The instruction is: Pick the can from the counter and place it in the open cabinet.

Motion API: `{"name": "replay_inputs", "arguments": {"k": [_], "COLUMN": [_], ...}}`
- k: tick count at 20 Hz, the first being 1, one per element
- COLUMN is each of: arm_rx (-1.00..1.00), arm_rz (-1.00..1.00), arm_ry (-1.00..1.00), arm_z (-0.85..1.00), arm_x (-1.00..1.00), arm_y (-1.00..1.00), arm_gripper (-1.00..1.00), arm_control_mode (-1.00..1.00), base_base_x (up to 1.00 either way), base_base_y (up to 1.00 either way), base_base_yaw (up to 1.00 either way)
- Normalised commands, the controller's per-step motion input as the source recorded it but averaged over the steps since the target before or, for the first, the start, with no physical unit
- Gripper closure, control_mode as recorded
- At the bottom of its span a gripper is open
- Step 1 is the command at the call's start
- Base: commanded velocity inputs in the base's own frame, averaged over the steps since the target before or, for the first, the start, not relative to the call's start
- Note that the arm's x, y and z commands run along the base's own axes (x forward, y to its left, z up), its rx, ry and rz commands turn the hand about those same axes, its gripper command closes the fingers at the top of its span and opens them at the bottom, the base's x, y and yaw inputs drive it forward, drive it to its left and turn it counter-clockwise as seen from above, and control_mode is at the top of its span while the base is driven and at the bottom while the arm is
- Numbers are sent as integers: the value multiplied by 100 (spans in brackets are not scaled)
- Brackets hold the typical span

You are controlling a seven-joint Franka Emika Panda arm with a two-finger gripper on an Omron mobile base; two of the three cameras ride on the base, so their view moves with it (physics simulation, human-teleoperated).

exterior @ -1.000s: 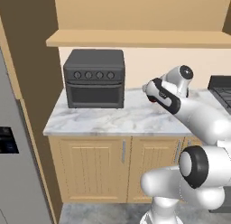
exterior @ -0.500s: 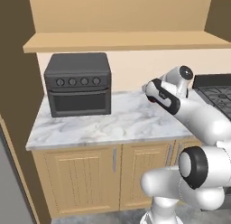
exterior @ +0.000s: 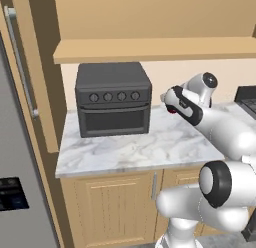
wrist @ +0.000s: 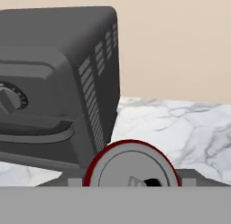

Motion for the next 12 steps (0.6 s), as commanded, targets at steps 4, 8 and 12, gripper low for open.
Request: {"name": "replay_inputs", "arguments": {"k": [4,8,12], "arm_rx": [0,0,0], "arm_rz": [0,0,0], "arm_ry": [0,0,0], "arm_z": [0,0,0], "arm_x": [0,0,0], "arm_y": [0,0,0], "arm_gripper": [100,100,100], "arm_control_mode": [100,100,100], "base_base_x": [3,0,0], "base_base_y": [9,0,0], "base_base_yaw": [0,0,0]}}
